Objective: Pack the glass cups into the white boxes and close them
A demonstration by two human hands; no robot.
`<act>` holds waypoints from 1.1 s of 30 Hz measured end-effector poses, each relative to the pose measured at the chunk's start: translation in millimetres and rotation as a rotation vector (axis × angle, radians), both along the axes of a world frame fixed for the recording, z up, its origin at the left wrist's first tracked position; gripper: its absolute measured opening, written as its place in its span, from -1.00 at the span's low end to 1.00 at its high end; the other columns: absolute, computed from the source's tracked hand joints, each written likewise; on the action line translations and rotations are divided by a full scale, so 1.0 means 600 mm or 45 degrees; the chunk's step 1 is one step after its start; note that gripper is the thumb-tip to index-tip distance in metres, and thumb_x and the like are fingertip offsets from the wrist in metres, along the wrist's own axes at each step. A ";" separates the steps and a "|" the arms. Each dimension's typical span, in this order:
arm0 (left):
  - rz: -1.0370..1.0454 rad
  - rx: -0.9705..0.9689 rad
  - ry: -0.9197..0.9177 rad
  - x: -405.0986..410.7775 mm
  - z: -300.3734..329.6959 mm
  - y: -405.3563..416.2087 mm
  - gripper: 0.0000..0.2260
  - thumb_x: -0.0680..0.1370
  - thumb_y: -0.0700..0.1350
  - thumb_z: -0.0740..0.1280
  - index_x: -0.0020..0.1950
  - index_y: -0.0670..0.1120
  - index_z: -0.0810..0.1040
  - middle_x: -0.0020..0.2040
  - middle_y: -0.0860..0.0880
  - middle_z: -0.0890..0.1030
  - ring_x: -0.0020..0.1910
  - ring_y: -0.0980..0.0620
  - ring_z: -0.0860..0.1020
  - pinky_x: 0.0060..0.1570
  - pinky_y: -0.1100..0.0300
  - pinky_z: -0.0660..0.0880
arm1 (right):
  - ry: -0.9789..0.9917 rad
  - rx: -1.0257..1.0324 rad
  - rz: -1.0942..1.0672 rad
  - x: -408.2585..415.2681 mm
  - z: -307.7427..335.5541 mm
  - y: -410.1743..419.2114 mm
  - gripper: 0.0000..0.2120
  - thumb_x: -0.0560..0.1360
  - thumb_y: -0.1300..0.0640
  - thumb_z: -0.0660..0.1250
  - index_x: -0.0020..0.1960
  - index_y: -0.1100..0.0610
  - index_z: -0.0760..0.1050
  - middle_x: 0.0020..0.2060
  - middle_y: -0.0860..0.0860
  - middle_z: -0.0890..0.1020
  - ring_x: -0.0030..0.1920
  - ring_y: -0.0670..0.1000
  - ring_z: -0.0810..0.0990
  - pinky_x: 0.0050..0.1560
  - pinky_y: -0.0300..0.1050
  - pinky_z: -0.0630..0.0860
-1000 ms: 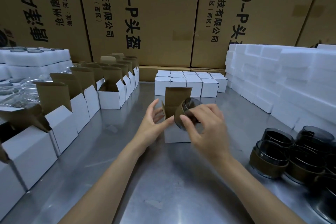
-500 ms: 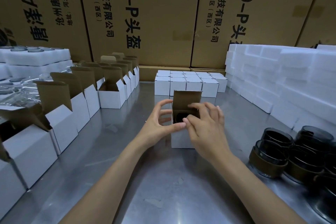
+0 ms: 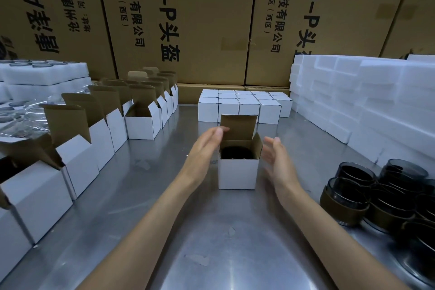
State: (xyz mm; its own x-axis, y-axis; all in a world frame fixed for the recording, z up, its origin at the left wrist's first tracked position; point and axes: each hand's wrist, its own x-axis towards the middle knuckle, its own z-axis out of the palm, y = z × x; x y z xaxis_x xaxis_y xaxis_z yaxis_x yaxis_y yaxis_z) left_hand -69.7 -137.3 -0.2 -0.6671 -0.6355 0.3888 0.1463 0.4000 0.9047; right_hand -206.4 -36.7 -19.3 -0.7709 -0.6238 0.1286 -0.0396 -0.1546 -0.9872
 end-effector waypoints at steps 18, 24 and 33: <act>0.011 0.097 0.149 -0.011 -0.005 -0.005 -0.61 0.49 -0.49 0.18 -0.22 -0.06 0.63 -0.13 0.00 0.61 -0.14 0.10 0.58 -0.11 0.24 0.47 | 0.098 -0.072 0.287 0.028 0.008 0.000 -0.73 0.55 0.26 0.20 -0.13 -0.07 0.54 -0.16 -0.10 0.66 -0.23 -0.14 0.58 -0.34 -0.33 0.43; -0.055 0.149 0.153 0.000 -0.007 -0.013 -0.65 0.39 -0.24 0.09 -0.22 -0.12 0.68 -0.06 -0.05 0.65 0.02 0.03 0.56 0.04 0.23 0.41 | 0.168 -0.034 0.248 0.028 0.011 0.006 -0.71 0.58 0.17 0.11 -0.17 0.01 0.56 -0.14 -0.20 0.62 -0.07 -0.20 0.53 -0.08 -0.23 0.40; -0.246 0.047 -0.214 0.018 -0.006 -0.012 -0.67 0.29 0.04 0.52 0.04 0.14 0.67 0.24 0.19 0.48 0.22 0.25 0.48 0.20 0.30 0.41 | 0.316 -0.056 0.277 0.036 0.003 0.008 -0.72 0.62 -0.06 0.13 0.01 0.12 0.48 -0.05 -0.03 0.55 -0.04 -0.04 0.51 0.06 -0.05 0.43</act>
